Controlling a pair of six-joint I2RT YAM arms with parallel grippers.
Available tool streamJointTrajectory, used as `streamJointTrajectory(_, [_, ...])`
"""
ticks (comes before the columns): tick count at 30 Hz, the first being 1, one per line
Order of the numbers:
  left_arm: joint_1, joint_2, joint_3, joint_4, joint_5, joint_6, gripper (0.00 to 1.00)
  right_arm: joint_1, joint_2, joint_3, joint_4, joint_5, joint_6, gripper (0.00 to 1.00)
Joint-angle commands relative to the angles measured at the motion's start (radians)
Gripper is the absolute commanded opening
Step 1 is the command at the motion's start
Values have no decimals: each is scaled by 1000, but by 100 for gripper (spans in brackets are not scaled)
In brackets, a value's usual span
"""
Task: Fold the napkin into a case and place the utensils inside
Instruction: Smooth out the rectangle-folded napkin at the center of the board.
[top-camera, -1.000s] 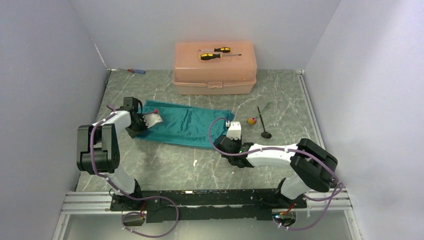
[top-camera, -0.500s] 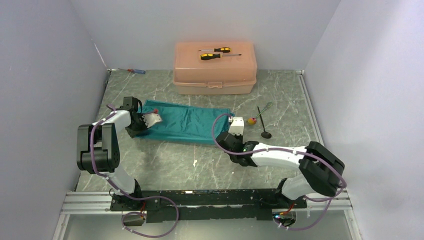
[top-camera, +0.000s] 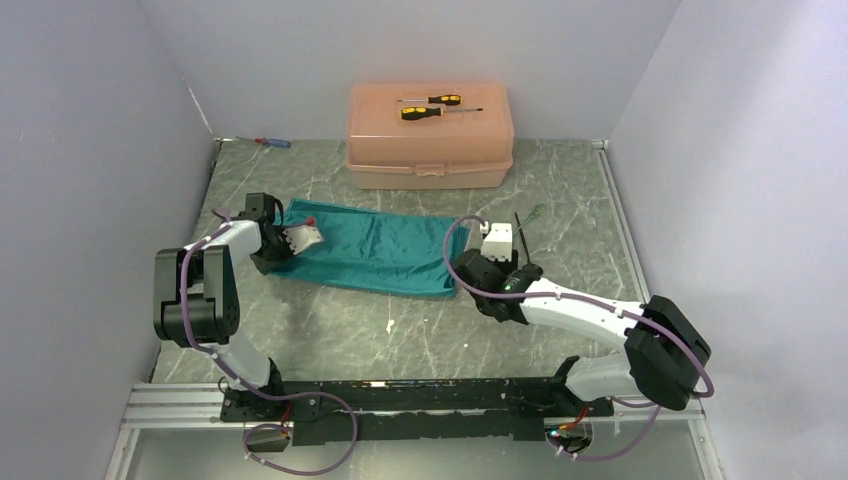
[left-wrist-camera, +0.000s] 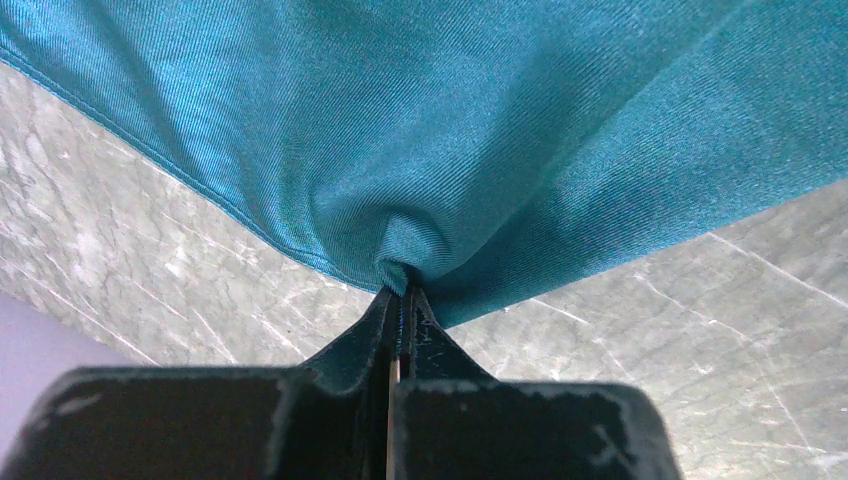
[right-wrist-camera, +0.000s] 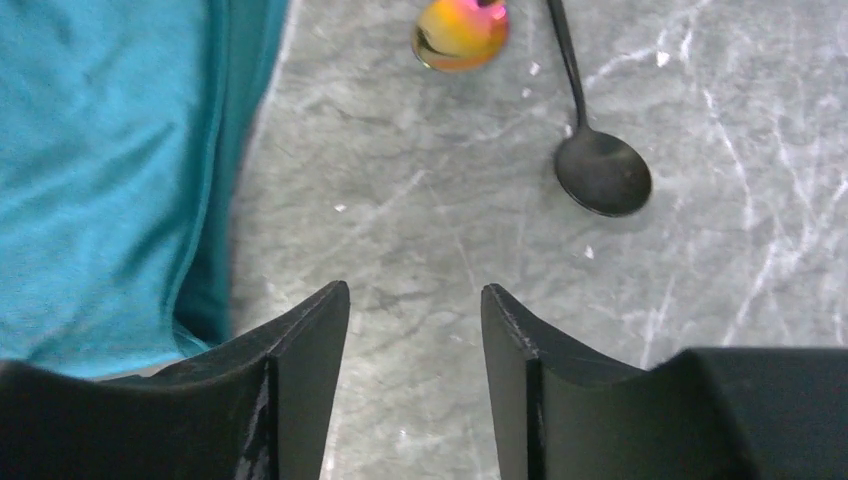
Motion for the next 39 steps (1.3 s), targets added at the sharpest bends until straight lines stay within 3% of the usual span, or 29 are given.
streamJointTrajectory(1, [12, 47, -21, -35, 9, 4, 3, 4, -3, 42, -145, 36, 64, 57])
streamJointTrajectory(7, [12, 52, -17, -40, 9, -2, 3, 36, -31, 4, 8, -164, 69, 67])
streamJointTrajectory(11, [12, 45, -26, -41, 9, 6, 3, 34, 6, 9, 101, -220, 68, 74])
streamJointTrajectory(16, [11, 11, -6, -88, 49, 7, 3, -128, 87, 122, 170, -352, 20, 72])
streamJointTrajectory(20, [12, -13, 58, -164, 123, -29, 3, -117, 210, 239, 117, -414, 3, 70])
streamJointTrajectory(26, [12, -25, 136, -246, 196, -57, 4, -44, 199, 110, 162, -486, 130, 70])
streamJointTrajectory(28, [12, -18, 145, -251, 193, -53, 5, -1, 207, 83, 148, -461, 176, 66])
streamJointTrajectory(32, [12, -15, 150, -269, 173, -31, 10, 30, 237, 34, 142, -422, 231, 48])
streamJointTrajectory(35, [17, -40, 124, -245, 139, 2, 28, 35, 245, 14, 132, -404, 244, 34])
streamJointTrajectory(39, [33, -53, 121, -222, 109, 34, 36, 37, 202, -19, 114, -389, 244, 24])
